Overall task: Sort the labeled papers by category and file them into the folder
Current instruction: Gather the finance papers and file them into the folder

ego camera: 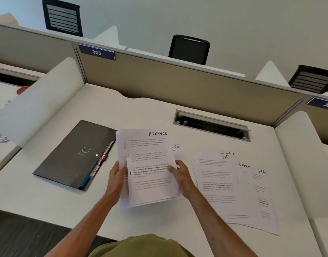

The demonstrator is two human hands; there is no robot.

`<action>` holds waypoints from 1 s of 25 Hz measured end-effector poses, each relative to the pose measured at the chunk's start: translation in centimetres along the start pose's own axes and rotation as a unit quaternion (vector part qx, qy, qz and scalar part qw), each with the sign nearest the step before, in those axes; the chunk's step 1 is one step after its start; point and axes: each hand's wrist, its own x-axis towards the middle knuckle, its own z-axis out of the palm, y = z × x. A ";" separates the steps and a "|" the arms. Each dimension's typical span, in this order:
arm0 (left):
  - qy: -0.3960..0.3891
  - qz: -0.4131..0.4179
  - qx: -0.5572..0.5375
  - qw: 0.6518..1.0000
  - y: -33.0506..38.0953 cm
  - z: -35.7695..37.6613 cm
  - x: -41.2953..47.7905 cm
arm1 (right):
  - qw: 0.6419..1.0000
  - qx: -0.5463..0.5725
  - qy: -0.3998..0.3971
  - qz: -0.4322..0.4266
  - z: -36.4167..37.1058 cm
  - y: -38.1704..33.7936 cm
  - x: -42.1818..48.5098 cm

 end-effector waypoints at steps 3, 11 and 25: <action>-0.012 0.016 -0.018 1.000 0.4 0.2 -0.2 | 1.000 -0.017 -0.006 -0.016 0.2 0.4 -0.5; -0.069 0.042 0.002 0.997 0.2 0.7 -0.7 | 1.000 -0.012 -0.013 -0.018 -0.2 -0.7 -1.0; -0.045 -0.014 0.126 0.991 -4.1 -0.3 -1.0 | 0.980 -0.147 -0.104 0.086 0.9 -0.1 -2.0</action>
